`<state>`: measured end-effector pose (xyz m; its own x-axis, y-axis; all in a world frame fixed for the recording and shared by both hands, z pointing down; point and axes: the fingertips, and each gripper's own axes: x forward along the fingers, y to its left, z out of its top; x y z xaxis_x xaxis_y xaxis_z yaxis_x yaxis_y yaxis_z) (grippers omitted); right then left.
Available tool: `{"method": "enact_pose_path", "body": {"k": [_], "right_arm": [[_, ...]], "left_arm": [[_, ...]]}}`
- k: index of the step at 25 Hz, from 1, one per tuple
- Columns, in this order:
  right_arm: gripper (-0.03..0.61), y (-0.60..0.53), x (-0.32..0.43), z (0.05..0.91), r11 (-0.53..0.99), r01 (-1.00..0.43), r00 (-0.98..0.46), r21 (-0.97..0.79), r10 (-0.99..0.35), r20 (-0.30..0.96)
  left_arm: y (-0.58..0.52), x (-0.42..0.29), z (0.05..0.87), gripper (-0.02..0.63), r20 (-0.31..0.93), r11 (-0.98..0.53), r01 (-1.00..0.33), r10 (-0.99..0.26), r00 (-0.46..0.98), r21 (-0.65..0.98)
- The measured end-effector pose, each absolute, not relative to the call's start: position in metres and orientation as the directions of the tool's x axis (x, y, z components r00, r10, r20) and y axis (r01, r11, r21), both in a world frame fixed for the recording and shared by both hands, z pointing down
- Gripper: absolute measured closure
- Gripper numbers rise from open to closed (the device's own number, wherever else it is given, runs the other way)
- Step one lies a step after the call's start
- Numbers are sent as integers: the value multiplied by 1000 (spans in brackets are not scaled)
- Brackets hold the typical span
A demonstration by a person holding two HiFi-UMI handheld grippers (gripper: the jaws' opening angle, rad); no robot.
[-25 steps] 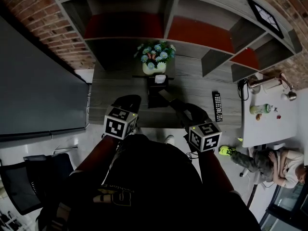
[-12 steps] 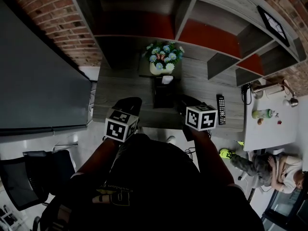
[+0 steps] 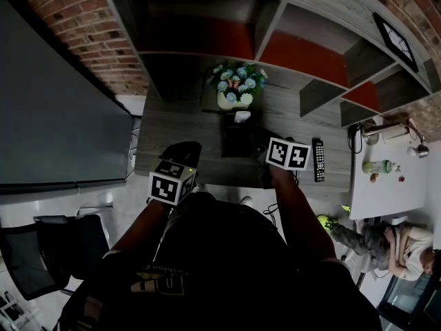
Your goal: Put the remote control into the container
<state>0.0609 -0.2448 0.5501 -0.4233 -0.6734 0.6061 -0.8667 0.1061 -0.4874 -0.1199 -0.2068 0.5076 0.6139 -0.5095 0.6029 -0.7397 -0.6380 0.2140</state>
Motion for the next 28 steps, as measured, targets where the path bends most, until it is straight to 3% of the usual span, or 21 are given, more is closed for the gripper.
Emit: {"method": "enact_pose_path", "body": {"k": [15, 24, 25, 27, 28], "right_arm": [[388, -240, 70, 533, 190, -892, -412, -410, -715, 565], [391, -205, 85, 500, 230, -899, -397, -372, -788, 471], [419, -199, 88, 494, 241, -902, -393, -359, -802, 450], [560, -187, 93, 484, 251, -907, -384, -338, -824, 416], [571, -181, 96, 479, 250, -908, -380, -337, -832, 404]], "left_arm": [[-214, -106, 502, 607, 601, -651, -730, -504, 620, 208], [-204, -79, 496, 607, 586, -703, -682, -471, 659, 202], [-202, -74, 494, 607, 581, -713, -671, -464, 668, 202], [-196, -62, 488, 607, 574, -730, -650, -446, 687, 211], [-193, -57, 487, 607, 573, -736, -640, -432, 696, 222]]}}
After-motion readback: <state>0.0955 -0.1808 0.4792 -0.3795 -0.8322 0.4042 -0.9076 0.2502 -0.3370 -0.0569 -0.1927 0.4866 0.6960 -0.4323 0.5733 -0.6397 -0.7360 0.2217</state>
